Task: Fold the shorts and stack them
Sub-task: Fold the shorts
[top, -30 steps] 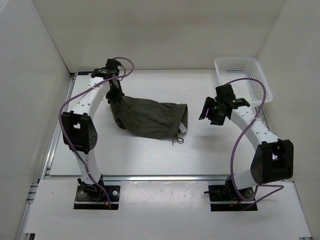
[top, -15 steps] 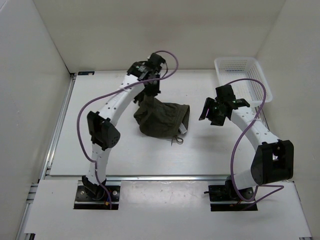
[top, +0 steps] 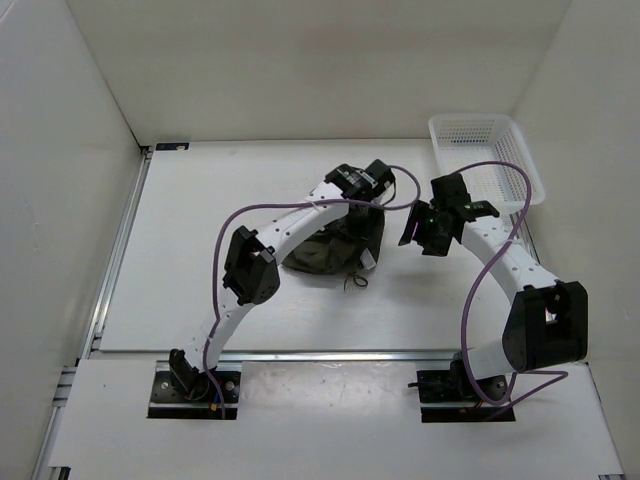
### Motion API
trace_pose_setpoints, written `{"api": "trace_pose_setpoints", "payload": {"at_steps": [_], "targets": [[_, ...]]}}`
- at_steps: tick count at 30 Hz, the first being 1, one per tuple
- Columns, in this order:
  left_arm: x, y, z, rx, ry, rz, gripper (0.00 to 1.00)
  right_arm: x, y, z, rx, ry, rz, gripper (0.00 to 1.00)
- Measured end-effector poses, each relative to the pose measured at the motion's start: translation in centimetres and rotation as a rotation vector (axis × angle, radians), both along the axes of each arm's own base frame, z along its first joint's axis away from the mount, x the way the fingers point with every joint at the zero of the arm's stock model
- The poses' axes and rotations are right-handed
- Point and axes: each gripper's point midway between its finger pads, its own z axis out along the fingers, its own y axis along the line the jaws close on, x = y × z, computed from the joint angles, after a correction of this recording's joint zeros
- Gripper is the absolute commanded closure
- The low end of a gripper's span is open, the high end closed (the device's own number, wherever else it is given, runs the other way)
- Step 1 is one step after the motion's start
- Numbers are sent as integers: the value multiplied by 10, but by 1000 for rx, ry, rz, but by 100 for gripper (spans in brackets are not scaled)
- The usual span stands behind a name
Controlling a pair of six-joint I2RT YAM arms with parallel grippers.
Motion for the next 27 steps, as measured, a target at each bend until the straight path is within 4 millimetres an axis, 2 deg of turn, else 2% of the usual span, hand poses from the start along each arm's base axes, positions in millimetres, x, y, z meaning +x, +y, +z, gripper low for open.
{"api": "trace_pose_setpoints", "payload": {"at_steps": [1, 4, 7, 9, 13, 15, 17, 19, 21, 23, 27], "targets": [[-7, -5, -4, 3, 17, -16, 0, 0, 0, 0, -1, 2, 0, 30], [-18, -9, -2, -8, 42, -25, 0, 0, -1, 0, -2, 0, -2, 30], [-10, 4, 18, -72, 56, 14, 3, -1, -1, 1, -2, -4, -1, 30], [2, 25, 41, -144, 54, 71, 4, -1, -1, 2, -3, -10, 3, 30], [31, 83, 105, -319, -30, 211, 10, -1, 3, 5, -21, -26, 37, 30], [38, 110, 133, -375, -87, 270, 13, -1, 15, 11, -43, -39, 89, 30], [39, 131, 151, -408, -129, 312, 14, 4, 41, 23, -76, -75, 180, 30], [38, 148, 156, -413, -138, 355, 16, 14, 76, 37, -103, -124, 281, 30], [38, 169, 148, -399, -124, 409, 16, 21, 111, 45, -144, -169, 378, 29], [40, 198, 132, -369, -95, 488, 16, 26, 143, 45, -192, -201, 458, 25], [37, 268, 110, -327, -57, 677, 16, 26, 195, 27, -290, -216, 596, 18]]}}
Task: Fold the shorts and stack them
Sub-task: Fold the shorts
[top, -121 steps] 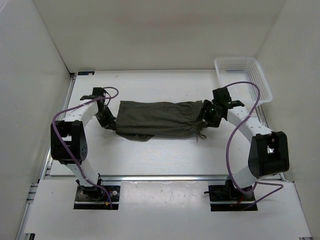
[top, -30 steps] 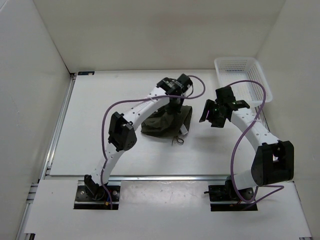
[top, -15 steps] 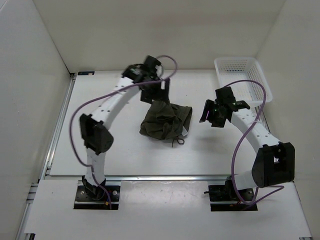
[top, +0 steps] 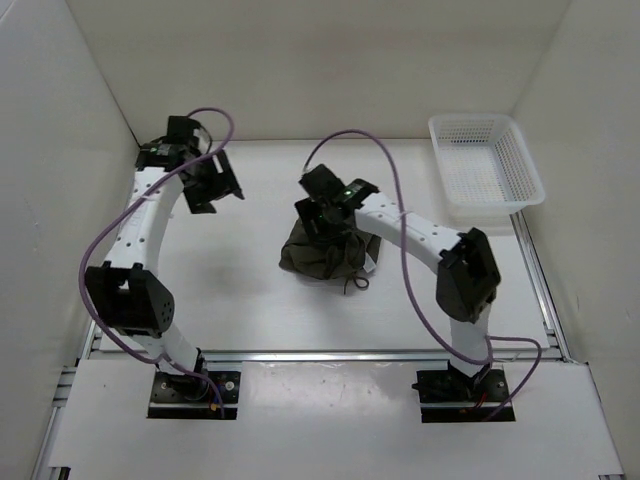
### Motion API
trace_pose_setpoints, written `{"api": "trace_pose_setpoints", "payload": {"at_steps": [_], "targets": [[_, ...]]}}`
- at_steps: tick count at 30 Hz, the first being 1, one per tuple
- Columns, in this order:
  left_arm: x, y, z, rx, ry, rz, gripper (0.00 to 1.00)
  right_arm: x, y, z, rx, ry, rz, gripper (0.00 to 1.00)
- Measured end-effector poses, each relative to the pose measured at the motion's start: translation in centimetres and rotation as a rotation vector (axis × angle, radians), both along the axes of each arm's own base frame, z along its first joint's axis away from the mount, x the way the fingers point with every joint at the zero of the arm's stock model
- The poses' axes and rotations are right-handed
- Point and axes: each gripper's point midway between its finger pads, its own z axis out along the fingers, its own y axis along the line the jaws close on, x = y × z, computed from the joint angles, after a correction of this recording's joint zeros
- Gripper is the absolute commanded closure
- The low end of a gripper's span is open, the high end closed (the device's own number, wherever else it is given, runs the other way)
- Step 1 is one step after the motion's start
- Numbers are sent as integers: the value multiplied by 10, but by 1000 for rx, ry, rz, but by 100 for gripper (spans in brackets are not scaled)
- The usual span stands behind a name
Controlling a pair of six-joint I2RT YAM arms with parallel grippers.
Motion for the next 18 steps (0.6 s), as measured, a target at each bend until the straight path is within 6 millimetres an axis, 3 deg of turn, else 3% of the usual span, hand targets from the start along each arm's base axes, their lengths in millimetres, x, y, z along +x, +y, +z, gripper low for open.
{"api": "trace_pose_setpoints", "payload": {"at_steps": [3, 5, 9, 12, 18], "targets": [[-8, 43, 2, 0, -2, 110, 16, 2, 24, -19, -80, -9, 55, 13], [-13, 55, 9, 0, -25, 137, 16, 6, 33, -32, -128, -14, 70, 13], [-25, 58, 20, -7, -60, 128, 16, 15, 36, -52, -212, -28, 69, 19], [-30, 59, 18, -12, -53, 118, 16, 23, 33, -60, -259, -45, 46, 24], [-36, 63, 3, -7, -9, 116, 16, 33, 21, -65, -327, -76, -6, 54]]}}
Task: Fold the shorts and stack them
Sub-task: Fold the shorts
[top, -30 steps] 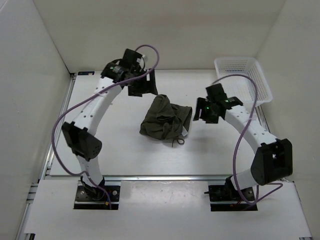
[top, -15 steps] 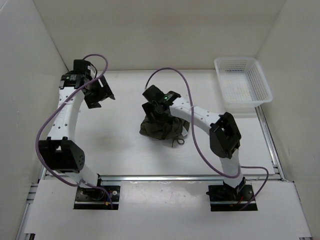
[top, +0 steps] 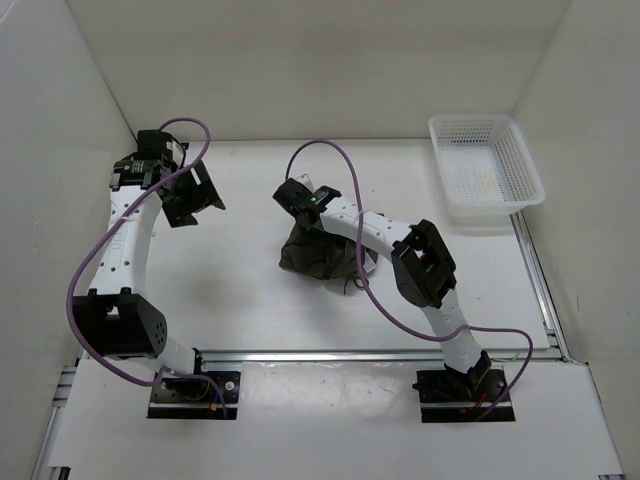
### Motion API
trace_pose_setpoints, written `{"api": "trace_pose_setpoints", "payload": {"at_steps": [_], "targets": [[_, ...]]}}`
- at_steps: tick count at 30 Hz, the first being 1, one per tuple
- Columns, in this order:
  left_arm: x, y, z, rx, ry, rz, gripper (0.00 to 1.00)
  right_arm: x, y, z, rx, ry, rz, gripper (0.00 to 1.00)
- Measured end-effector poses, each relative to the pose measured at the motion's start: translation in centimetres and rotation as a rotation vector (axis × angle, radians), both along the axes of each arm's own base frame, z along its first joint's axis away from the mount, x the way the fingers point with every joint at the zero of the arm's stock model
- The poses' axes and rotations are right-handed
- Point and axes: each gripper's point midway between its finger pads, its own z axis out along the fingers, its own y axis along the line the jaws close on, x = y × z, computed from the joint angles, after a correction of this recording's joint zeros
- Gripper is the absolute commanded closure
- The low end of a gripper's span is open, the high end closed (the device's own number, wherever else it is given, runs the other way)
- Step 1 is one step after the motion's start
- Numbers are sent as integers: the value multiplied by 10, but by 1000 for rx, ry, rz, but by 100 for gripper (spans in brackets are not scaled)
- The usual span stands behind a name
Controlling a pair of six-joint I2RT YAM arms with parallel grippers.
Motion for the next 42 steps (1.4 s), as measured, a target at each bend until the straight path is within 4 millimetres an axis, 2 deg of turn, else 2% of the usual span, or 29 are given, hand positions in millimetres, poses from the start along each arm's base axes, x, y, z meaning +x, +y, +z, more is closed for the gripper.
{"api": "trace_pose_setpoints", "payload": {"at_steps": [3, 4, 8, 10, 13, 19, 20, 21, 23, 24, 26, 28, 29, 32, 33, 34, 36, 37, 38, 39, 42], "targets": [[0, 1, 0, 0, -2, -2, 16, 2, -4, 1, -7, -12, -21, 66], [0, 0, 0, -2, -3, -3, 16, 2, -5, 1, -11, -15, -25, 75], [0, -2, 0, -11, -3, -11, 17, 2, -17, 6, -14, -16, -49, 95], [0, -2, 0, -15, -3, -15, 17, 3, -26, 12, -3, -18, -73, 98], [0, -3, -1, -19, -4, -21, 17, 9, -47, 21, 28, -13, -120, 98], [-1, -6, -8, -25, 9, -31, 17, 35, -102, 36, 159, 18, -247, 97], [-2, -7, -9, -26, 14, -34, 17, 42, -110, 38, 191, 22, -268, 94], [-3, -9, -12, -27, 21, -39, 17, 48, -116, 38, 213, 23, -283, 80], [-2, -16, -16, -27, 28, -61, 17, 59, -126, 38, 251, 26, -314, 75], [-2, -21, -19, -28, 34, -77, 17, 62, -131, 36, 264, 30, -331, 56], [-2, -35, -26, -30, 54, -118, 17, 70, -139, 34, 282, 30, -368, 48], [-3, -51, -36, -32, 80, -165, 17, 76, -147, 32, 296, 30, -402, 27], [-4, -61, -41, -32, 91, -191, 17, 77, -151, 32, 300, 30, -417, 27], [-6, -93, -57, -32, 128, -274, 27, 81, -160, 36, 312, 20, -444, 26], [-7, -106, -63, -33, 139, -301, 41, 82, -162, 38, 315, 15, -447, 26], [-9, -118, -68, -36, 152, -325, 50, 82, -162, 42, 320, 8, -445, 32], [-12, -141, -83, -34, 182, -374, 67, 78, -158, 55, 334, -11, -429, 53], [-13, -152, -92, -32, 199, -396, 81, 75, -155, 63, 345, -23, -418, 64], [-16, -162, -102, -30, 224, -416, 86, 72, -151, 72, 359, -34, -404, 82], [-17, -171, -111, -25, 246, -433, 90, 67, -145, 81, 381, -43, -387, 88], [-16, -188, -139, -11, 301, -461, 90, 52, -122, 104, 447, -54, -327, 99]]}}
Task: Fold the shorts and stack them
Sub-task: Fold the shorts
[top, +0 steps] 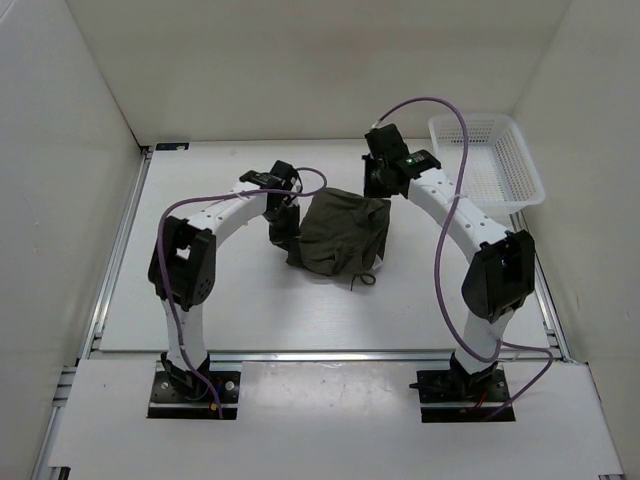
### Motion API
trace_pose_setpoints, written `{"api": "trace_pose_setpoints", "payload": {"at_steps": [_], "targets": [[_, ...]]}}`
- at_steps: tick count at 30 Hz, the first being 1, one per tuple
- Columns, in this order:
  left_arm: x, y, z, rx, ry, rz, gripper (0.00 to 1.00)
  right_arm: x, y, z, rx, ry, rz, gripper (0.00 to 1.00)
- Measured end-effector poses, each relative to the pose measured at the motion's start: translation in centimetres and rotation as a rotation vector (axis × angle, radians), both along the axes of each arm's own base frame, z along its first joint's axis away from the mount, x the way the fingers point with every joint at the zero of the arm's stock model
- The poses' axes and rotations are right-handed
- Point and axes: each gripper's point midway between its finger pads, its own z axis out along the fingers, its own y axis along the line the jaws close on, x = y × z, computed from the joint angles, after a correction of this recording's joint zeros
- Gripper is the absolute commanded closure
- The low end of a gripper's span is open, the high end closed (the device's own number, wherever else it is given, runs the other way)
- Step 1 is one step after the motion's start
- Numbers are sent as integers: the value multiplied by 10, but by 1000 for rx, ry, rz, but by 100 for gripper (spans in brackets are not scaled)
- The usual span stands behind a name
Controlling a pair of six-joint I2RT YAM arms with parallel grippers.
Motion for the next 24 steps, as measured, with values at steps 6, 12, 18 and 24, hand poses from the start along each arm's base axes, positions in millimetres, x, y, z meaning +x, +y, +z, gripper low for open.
{"api": "trace_pose_setpoints", "payload": {"at_steps": [6, 12, 18, 24], "targets": [[6, -5, -34, 28, 49, 9, 90, -14, 43, -15, 100, 58, 104, 99], [10, -8, -39, 27, 42, 13, 90, -53, 59, -62, 112, 199, 170, 99], [8, -9, -43, 29, 42, 10, 90, -86, 93, -84, 125, 253, 272, 99], [8, -9, -43, 29, 41, 10, 90, -120, 63, -131, 38, 365, 264, 99]]}}
